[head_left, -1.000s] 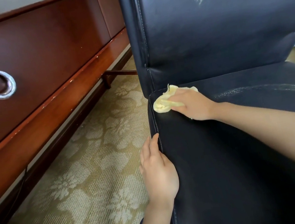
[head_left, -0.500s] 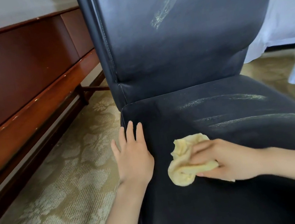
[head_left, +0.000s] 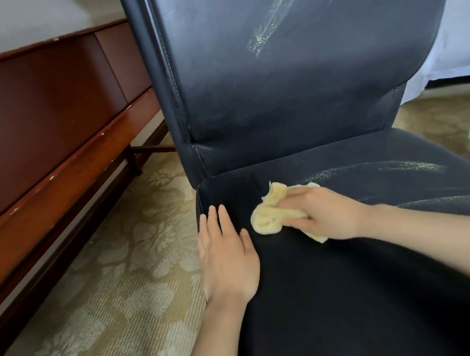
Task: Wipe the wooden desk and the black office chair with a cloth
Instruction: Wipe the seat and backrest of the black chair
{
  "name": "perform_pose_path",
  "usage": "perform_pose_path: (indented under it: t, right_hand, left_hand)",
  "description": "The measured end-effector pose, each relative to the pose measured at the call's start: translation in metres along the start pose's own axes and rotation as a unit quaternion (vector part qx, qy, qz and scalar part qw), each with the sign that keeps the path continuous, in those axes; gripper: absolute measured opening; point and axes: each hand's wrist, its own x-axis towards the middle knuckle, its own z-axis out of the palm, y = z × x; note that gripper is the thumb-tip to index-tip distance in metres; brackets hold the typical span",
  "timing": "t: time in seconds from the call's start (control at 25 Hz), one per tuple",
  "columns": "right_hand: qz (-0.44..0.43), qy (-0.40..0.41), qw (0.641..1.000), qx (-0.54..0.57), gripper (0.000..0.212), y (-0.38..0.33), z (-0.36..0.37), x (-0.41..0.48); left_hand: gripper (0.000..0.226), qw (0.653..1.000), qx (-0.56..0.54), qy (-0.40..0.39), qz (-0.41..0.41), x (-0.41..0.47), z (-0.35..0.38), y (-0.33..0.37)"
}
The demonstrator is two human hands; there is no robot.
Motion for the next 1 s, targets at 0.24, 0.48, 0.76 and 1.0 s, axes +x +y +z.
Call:
perform_pose_path:
  t: [0.24, 0.48, 0.76, 1.0]
  right_hand:
    - [0.157, 0.068, 0.985, -0.037, 0.017, 0.011, 0.003, 0.096]
    - [0.219, 0.037, 0.969, -0.106, 0.02, -0.022, 0.026, 0.159]
    - [-0.006, 0.065, 0.998, 0.002, 0.021, -0.029, 0.022, 0.106]
    - [-0.046, 0.091, 0.993, 0.058, 0.014, -0.012, 0.015, -0.004]
  left_hand:
    - [0.056, 1.0, 0.01, 0.002, 0.004, 0.003, 0.003, -0.002]
    - [0.056, 1.0, 0.014, 0.009, -0.004, 0.004, 0.006, -0.004]
    - [0.055, 1.0, 0.001, 0.003, -0.008, 0.006, 0.004, -0.002]
    - [0.052, 1.0, 0.0, 0.001, -0.003, 0.009, 0.002, -0.001]
